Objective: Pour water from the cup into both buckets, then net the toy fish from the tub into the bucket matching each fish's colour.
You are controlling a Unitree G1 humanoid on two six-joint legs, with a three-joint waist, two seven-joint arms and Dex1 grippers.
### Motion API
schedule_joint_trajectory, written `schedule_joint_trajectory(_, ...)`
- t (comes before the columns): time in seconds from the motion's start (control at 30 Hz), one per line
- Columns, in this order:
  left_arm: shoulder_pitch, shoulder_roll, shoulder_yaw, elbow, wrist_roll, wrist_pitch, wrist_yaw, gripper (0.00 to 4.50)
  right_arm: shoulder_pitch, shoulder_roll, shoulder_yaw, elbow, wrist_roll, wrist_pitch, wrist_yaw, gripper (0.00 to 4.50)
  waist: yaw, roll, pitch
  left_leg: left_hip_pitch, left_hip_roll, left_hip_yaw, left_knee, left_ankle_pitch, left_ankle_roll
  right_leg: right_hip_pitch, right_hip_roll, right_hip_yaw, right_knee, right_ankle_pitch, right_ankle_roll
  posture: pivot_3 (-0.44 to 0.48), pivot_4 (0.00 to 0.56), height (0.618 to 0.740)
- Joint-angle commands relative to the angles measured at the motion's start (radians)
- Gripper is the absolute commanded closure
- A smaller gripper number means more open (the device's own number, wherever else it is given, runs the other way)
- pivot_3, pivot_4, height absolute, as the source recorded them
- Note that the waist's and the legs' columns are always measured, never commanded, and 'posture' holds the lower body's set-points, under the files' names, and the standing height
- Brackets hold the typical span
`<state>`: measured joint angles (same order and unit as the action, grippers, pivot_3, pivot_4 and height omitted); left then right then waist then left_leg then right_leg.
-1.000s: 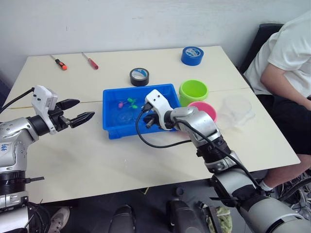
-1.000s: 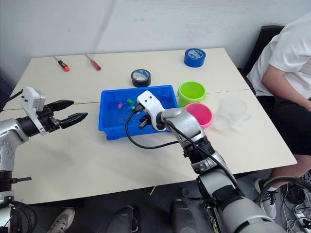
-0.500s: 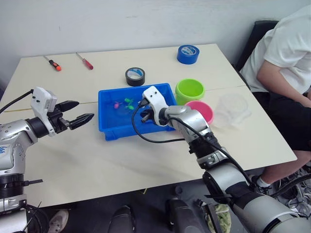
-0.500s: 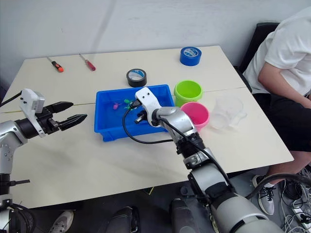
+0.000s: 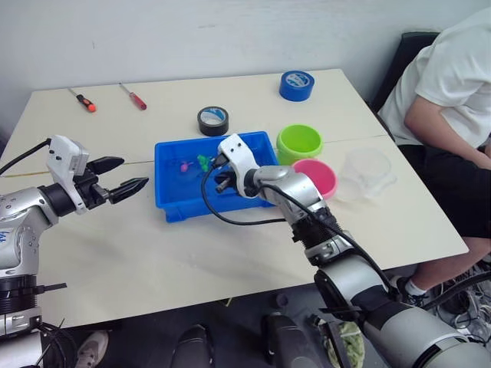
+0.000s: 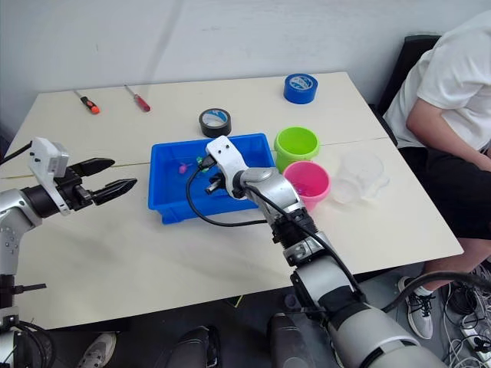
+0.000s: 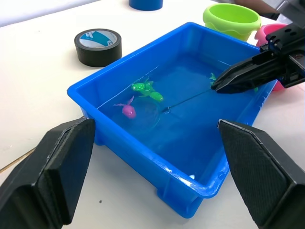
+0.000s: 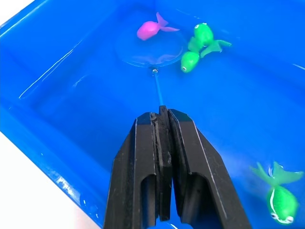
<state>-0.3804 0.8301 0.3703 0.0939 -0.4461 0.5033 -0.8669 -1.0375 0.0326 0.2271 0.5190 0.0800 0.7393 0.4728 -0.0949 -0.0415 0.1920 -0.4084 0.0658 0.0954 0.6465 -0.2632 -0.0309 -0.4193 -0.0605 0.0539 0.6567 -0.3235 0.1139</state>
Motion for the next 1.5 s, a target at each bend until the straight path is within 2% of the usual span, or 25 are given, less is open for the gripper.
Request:
schedule_joint_trajectory(0.03, 0.009, 0.018, 0.032, -0.028, -0.020, -0.007, -0.002, 0.03, -0.040, 0.008, -0.025, -0.018, 0.002, -0.045, -0.008, 4.50, -0.001, 0.000, 0.000, 0.000, 0.000, 0.000, 0.000, 0.000, 0.000, 0.000, 0.000, 0.000, 0.000, 0.000, 0.000, 0.000, 0.150, 0.731)
schedule_joint_trajectory(0.3, 0.000, 0.014, 0.030, -0.019, -0.023, -0.036, -0.028, 0.03, 0.017, -0.036, -0.042, -0.196, 0.043, 0.007, 0.033, 4.50, -0.004, 0.000, 0.000, -0.002, 0.000, -0.001, -0.001, 0.000, 0.000, -0.001, -0.001, 0.000, 0.000, 0.000, 0.000, 0.000, 0.150, 0.731)
schedule_joint_trajectory(0.47, -0.014, 0.022, 0.027, -0.008, -0.041, -0.053, -0.079, 0.03, 0.100, -0.097, -0.046, -0.389, 0.089, 0.079, 0.075, 4.50, 0.001, 0.000, 0.000, -0.006, 0.000, -0.001, 0.000, 0.000, 0.000, -0.006, -0.001, 0.000, 0.000, 0.000, 0.000, 0.000, 0.150, 0.731)
schedule_joint_trajectory(0.57, -0.029, 0.033, 0.007, -0.023, -0.059, -0.054, -0.131, 0.03, 0.156, -0.151, -0.063, -0.519, 0.128, 0.123, 0.102, 4.50, 0.005, 0.000, 0.000, -0.013, 0.000, -0.001, 0.002, 0.001, -0.001, -0.012, 0.000, 0.000, 0.002, 0.000, 0.000, 0.000, 0.150, 0.731)
schedule_joint_trajectory(0.8, -0.092, 0.041, -0.066, -0.003, -0.052, -0.066, -0.229, 0.03, 0.246, -0.259, -0.116, -0.691, 0.187, 0.133, 0.130, 4.50, 0.012, 0.000, 0.000, -0.013, -0.001, 0.000, 0.002, 0.001, 0.000, -0.012, 0.001, 0.000, -0.002, 0.000, 0.000, 0.000, 0.150, 0.731)
schedule_joint_trajectory(0.97, -0.164, 0.026, -0.124, 0.045, -0.033, -0.100, -0.265, 0.03, 0.320, -0.353, -0.187, -0.819, 0.243, 0.129, 0.160, 4.50, 0.019, 0.000, 0.000, -0.013, -0.001, -0.001, 0.002, 0.001, 0.000, -0.012, 0.001, 0.000, -0.002, 0.000, 0.000, 0.000, 0.150, 0.731)
schedule_joint_trajectory(1.17, -0.249, -0.001, -0.185, 0.150, 0.004, -0.166, -0.298, 0.03, 0.431, -0.542, -0.324, -1.002, 0.371, 0.213, 0.229, 4.50, 0.031, 0.000, 0.000, -0.013, -0.001, 0.000, 0.002, 0.000, 0.001, -0.012, 0.002, 0.000, -0.003, 0.000, 0.000, 0.000, 0.150, 0.731)
schedule_joint_trajectory(1.4, -0.322, -0.043, -0.232, 0.256, 0.039, -0.234, -0.328, 0.03, 0.538, -0.710, -0.528, -1.140, 0.481, 0.282, 0.221, 4.50, 0.047, 0.000, 0.000, -0.013, -0.001, -0.001, 0.003, 0.000, 0.001, -0.011, 0.003, 0.001, -0.003, 0.000, 0.000, 0.000, 0.150, 0.731)
schedule_joint_trajectory(1.5, -0.366, -0.064, -0.250, 0.321, 0.055, -0.267, -0.344, 0.03, 0.637, -0.790, -0.623, -1.182, 0.483, 0.299, 0.221, 4.50, 0.056, 0.000, 0.000, -0.013, -0.001, -0.001, 0.004, 0.000, 0.002, -0.010, 0.003, 0.001, -0.003, 0.000, 0.001, 0.000, 0.150, 0.731)
